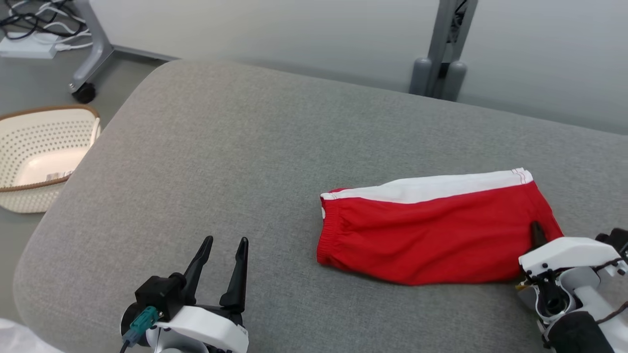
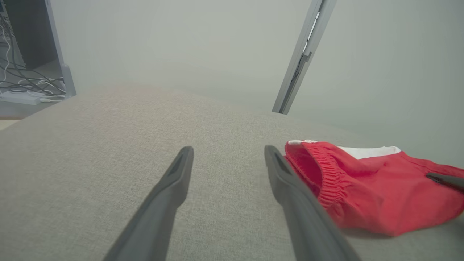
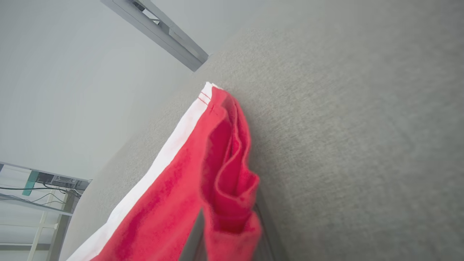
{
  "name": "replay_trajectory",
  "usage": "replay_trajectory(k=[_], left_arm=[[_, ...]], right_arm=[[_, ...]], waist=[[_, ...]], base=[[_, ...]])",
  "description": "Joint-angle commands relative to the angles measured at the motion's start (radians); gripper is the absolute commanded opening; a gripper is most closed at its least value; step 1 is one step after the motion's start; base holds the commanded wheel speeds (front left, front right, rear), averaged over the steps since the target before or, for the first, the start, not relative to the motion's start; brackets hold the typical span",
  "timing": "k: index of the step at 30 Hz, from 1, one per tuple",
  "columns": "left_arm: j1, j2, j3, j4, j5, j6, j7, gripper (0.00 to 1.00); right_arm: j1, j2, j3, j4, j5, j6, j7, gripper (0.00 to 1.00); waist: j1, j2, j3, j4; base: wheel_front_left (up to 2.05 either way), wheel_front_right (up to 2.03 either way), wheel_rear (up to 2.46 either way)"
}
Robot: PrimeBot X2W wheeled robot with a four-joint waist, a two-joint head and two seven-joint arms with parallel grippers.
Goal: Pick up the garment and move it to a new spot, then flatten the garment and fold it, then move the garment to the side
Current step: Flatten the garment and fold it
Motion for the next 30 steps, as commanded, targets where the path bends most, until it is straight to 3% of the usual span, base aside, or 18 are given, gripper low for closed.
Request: replay_trajectory(k=[1, 16, 24, 30], left_arm=[[0.018, 0.004, 0.006, 0.002, -0.002, -0.001, 0.000, 1.00], [0.058, 0.004, 0.025, 0.009, 0.002, -0.007, 0.000, 1.00], [0.074, 0.004, 0.041, 0.016, 0.011, -0.013, 0.000, 1.00], [0.064, 0.004, 0.037, 0.022, 0.017, -0.019, 0.000, 1.00]], right_arm=[[0.021, 0.001, 0.001, 0.003, 0.004, 0.000, -0.017, 0.00], [0.149, 0.044, -0.093, 0.057, 0.036, 0.000, -0.069, 0.00], [0.177, 0.060, -0.126, 0.011, 0.003, 0.000, -0.069, 0.00], [0.156, 0.061, -0.133, -0.070, -0.091, 0.000, -0.070, 0.00]], waist=[[0.0000, 0.0000, -0.020, -0.021], [0.0000, 0.0000, -0.087, -0.091], [0.0000, 0.0000, -0.108, -0.121], [0.0000, 0.0000, -0.116, -0.122]], base=[[0.00, 0.00, 0.00], [0.00, 0.00, 0.00], [0.00, 0.00, 0.00], [0.00, 0.00, 0.00]])
